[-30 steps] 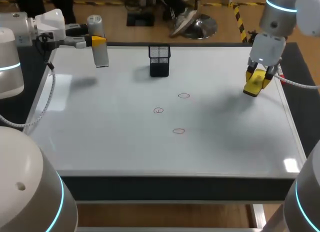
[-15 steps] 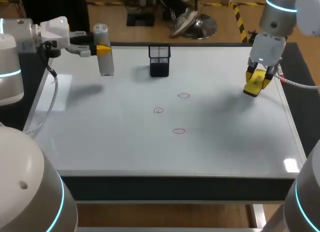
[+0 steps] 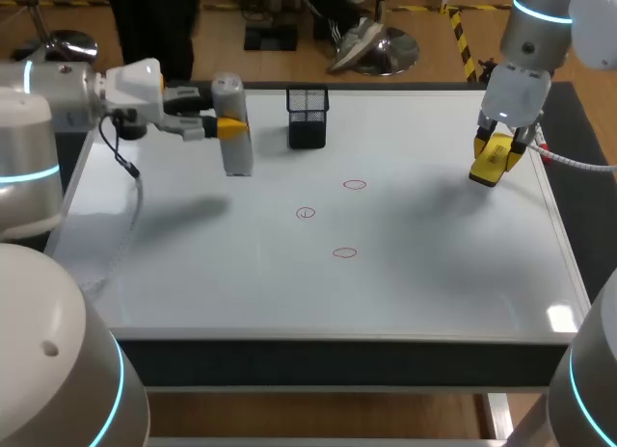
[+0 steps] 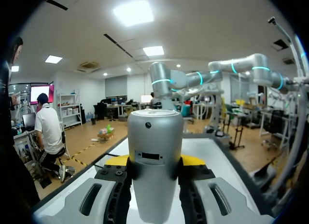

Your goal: Pick up the inspection probe, press it on each red-marked spot on the whiteboard one by one, put down the probe, pick up the eraser, and wipe off all the red marks.

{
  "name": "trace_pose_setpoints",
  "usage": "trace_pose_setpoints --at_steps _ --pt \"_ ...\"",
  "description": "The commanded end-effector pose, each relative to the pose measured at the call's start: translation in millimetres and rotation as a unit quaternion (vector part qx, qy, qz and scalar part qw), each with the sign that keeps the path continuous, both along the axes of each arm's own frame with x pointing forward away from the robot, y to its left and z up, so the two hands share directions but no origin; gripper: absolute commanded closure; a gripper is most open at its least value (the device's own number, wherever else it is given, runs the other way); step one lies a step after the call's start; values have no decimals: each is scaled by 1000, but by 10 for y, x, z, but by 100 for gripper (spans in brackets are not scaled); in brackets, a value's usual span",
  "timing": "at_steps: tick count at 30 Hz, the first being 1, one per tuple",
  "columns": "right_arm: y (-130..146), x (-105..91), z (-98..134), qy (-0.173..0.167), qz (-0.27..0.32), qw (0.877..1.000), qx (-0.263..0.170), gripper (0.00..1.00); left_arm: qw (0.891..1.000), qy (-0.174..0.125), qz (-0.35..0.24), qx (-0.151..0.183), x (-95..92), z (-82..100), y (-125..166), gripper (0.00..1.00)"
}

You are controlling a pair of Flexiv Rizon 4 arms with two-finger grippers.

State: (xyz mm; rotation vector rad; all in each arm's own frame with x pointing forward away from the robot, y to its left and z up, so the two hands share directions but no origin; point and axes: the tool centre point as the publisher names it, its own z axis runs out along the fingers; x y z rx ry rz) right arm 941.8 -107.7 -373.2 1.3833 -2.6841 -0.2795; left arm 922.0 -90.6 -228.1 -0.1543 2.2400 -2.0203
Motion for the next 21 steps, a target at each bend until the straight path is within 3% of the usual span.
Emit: trace_pose_setpoints --at_steps 1,10,21 --pt "-5 4 7 0 1 1000 -1 100 1000 -3 10 -2 -215 -46 -147 100" --pt "-5 4 7 0 1 1000 -1 100 999 -3 -34 -10 -463 -185 -499 100" --pt "-5 4 7 0 1 1000 -1 100 998 -19 -62 -17 -464 -360 -853 100"
